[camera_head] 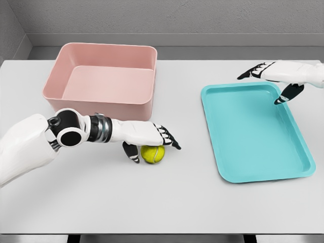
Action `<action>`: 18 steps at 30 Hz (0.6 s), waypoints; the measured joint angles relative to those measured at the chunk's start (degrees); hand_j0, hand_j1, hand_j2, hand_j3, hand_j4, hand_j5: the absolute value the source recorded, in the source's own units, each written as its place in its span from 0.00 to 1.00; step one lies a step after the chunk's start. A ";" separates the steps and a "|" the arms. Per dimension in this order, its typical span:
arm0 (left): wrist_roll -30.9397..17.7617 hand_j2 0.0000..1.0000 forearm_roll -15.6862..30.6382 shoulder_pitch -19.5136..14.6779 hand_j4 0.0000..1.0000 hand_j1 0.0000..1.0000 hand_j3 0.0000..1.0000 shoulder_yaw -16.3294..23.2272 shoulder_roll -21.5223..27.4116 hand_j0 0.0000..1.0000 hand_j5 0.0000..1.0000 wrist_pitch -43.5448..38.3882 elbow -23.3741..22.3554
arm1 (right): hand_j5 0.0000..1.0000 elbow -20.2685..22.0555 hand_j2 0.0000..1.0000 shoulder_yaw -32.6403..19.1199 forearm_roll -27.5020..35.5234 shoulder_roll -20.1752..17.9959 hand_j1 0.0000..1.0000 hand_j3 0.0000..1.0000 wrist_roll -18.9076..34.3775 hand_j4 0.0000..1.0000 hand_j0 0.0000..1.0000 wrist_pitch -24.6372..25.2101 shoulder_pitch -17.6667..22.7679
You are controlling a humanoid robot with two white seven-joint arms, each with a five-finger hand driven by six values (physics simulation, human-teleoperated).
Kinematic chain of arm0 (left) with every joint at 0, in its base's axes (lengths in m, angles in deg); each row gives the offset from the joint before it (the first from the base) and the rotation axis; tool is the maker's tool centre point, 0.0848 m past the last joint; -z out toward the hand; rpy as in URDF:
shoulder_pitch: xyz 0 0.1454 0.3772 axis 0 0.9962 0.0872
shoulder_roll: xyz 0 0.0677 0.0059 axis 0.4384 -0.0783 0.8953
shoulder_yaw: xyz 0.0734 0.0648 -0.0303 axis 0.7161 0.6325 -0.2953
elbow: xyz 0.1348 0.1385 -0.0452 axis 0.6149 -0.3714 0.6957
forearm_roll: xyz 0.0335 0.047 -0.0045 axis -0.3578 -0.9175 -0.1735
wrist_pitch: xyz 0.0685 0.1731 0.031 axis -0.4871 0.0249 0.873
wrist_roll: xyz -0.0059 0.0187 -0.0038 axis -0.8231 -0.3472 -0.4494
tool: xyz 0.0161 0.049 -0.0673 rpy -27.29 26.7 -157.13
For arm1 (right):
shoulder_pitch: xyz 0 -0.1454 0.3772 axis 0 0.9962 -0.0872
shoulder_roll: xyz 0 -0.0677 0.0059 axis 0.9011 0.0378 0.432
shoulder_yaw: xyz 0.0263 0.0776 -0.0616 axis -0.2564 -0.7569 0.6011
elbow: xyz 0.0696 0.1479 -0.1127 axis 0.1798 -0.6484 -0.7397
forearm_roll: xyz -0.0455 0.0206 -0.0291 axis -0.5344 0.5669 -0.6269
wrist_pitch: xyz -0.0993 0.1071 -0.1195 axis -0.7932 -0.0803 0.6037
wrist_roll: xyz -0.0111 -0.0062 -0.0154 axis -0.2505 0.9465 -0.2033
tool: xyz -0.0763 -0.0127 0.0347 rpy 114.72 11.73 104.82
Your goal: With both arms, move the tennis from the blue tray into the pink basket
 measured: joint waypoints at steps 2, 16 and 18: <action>0.00 1.00 -0.09 0.00 1.00 1.00 1.00 0.01 -0.02 1.00 1.00 0.00 -0.08 | 1.00 0.00 1.00 -0.01 0.00 -0.19 1.00 1.00 0.00 1.00 1.00 0.00 0.00; 0.00 0.49 -0.09 0.35 0.49 0.49 0.49 0.11 0.05 0.49 0.49 0.04 -0.11 | 1.00 0.03 1.00 -0.01 0.00 -0.42 1.00 1.00 -0.01 1.00 1.00 0.00 -0.09; -0.01 0.47 -0.12 0.35 0.47 0.47 0.47 0.10 0.10 0.47 0.47 0.06 -0.10 | 1.00 0.03 1.00 0.00 0.00 -0.40 1.00 1.00 -0.01 1.00 1.00 0.00 0.00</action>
